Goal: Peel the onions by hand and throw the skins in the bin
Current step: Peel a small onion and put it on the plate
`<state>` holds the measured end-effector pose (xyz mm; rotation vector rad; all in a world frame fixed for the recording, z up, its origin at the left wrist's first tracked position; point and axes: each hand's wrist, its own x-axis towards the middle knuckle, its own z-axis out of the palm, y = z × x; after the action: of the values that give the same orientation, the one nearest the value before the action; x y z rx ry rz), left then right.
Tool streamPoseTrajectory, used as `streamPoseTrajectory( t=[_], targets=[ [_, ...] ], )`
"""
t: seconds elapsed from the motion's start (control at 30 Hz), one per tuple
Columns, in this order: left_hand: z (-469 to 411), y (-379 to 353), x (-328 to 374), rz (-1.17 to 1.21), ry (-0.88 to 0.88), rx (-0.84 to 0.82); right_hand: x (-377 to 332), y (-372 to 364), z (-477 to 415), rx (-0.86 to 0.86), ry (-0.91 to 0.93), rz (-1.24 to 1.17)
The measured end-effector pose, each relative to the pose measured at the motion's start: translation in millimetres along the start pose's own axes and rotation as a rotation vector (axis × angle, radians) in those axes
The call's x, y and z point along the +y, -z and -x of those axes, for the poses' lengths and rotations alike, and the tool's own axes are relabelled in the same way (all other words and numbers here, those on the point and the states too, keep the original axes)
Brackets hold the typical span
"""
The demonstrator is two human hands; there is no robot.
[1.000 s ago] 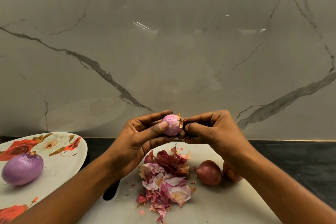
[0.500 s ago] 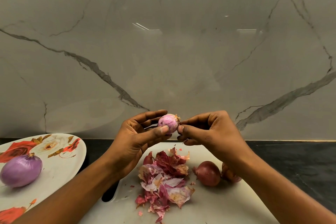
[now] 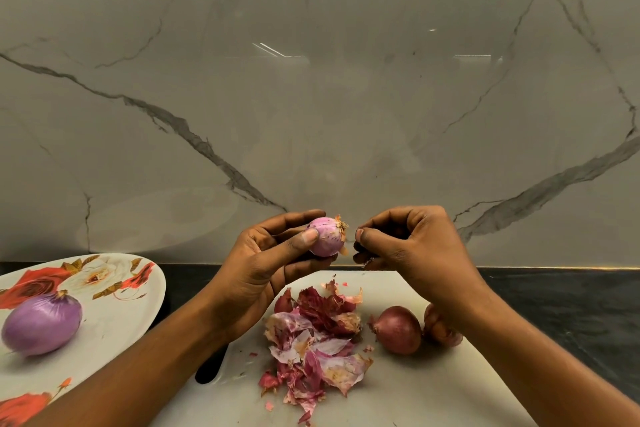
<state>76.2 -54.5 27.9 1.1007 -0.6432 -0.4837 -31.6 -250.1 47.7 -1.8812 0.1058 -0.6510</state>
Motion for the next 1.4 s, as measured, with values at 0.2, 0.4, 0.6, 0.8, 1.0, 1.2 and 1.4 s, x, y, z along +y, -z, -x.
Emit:
streamPoseTrajectory(
  t=[0.2,0.4,0.6,0.8,1.0,1.2,1.4],
  targets=[
    [-0.8,2.0,-0.9,-0.045,-0.017,0.0,-5.4,1.8,0.5,-0.083,-0.127,-0.216],
    [0.8,1.8,-3.0,-0.17,-0.026,0.027,-3.3,-3.9,2.2,-0.092,-0.051,-0.089],
    [1.7,2.5,-3.5,-0.232,-0.047,0.017,0.2,-4.0,5.3,-0.072,0.115,0.068],
    [2.4,-0.7,-5.1,-0.235,-0.04,0.006,5.1,-7.8,12.1,-0.013,0.361,0.336],
    [1.2,0.3,-2.7,-0.167,-0.036,0.015,7.3,-6.6,4.6,0.045,0.254,0.179],
    [0.4,1.1,-1.2,-0.141,-0.042,0.037,0.7,-4.6,4.6,-0.024,0.164,0.003],
    [1.2,0.6,-1.1,-0.12,-0.034,0.018,3.0,-5.3,7.0,0.0,0.25,0.131]
  ],
)
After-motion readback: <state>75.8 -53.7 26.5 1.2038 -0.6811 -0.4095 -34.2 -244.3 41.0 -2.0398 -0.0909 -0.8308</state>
